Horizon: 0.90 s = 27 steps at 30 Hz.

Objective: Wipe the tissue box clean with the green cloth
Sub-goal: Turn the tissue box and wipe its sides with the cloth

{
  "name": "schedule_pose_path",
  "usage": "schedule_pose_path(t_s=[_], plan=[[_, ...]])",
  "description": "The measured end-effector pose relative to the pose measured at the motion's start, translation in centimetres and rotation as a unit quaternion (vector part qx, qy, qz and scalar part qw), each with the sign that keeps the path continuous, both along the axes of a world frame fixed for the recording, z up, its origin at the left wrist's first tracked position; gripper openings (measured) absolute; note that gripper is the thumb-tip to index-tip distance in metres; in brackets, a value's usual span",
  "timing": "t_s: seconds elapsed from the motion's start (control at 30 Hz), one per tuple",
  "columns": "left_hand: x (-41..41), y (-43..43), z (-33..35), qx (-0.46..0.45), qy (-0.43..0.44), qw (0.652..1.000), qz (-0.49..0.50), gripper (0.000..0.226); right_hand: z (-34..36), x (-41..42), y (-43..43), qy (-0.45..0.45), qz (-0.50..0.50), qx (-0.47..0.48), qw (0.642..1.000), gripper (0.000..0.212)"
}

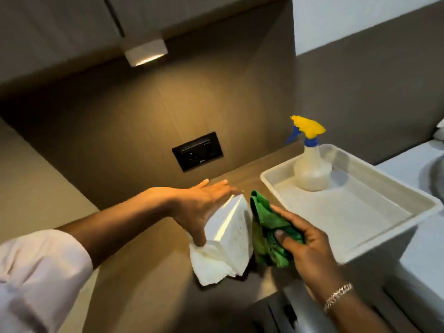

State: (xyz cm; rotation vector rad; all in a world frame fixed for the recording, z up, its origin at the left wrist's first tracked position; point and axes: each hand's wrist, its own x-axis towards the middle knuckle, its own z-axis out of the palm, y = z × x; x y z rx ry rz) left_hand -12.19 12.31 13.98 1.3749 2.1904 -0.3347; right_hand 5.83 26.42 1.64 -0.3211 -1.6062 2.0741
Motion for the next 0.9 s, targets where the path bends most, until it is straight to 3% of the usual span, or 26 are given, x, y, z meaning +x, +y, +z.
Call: schedule_pose_path(t_s=[0.13,0.27,0.33,0.47,0.67,0.83,0.9], plan=[[1.3,1.1,-0.3,-0.034,-0.071,0.997,0.018,0.124,-1.8,-0.6,-1.2,-0.050,-0.041,0.001,0.998,0.053],[1.8,0.9,-0.3,0.074,-0.151,0.978,0.120,0.081,-1.6,-2.0,-0.7,-0.077,-0.016,0.042,0.996,0.042],[2.2,0.5,-1.3,0.156,-0.110,0.971,0.140,0.058,-1.9,-2.7,-1.1,-0.080,-0.019,0.087,0.993,0.046],[2.5,-0.3,-3.9,0.226,0.048,0.971,0.056,0.051,-1.9,-2.9,-3.1,-0.091,-0.089,0.156,0.980,0.048],[2.5,-0.6,-5.2,0.267,0.067,0.961,0.035,0.052,-3.9,0.7,-6.9,-0.017,-0.072,0.304,0.950,0.050],[2.4,-0.7,-5.7,0.288,0.066,0.954,0.046,0.052,-4.1,-1.7,-5.0,-0.097,-0.126,0.171,0.972,0.051],[2.4,-0.8,-5.9,0.298,0.068,0.951,0.047,0.051,-2.9,-2.6,-5.2,-0.105,-0.142,0.168,0.970,0.057]])
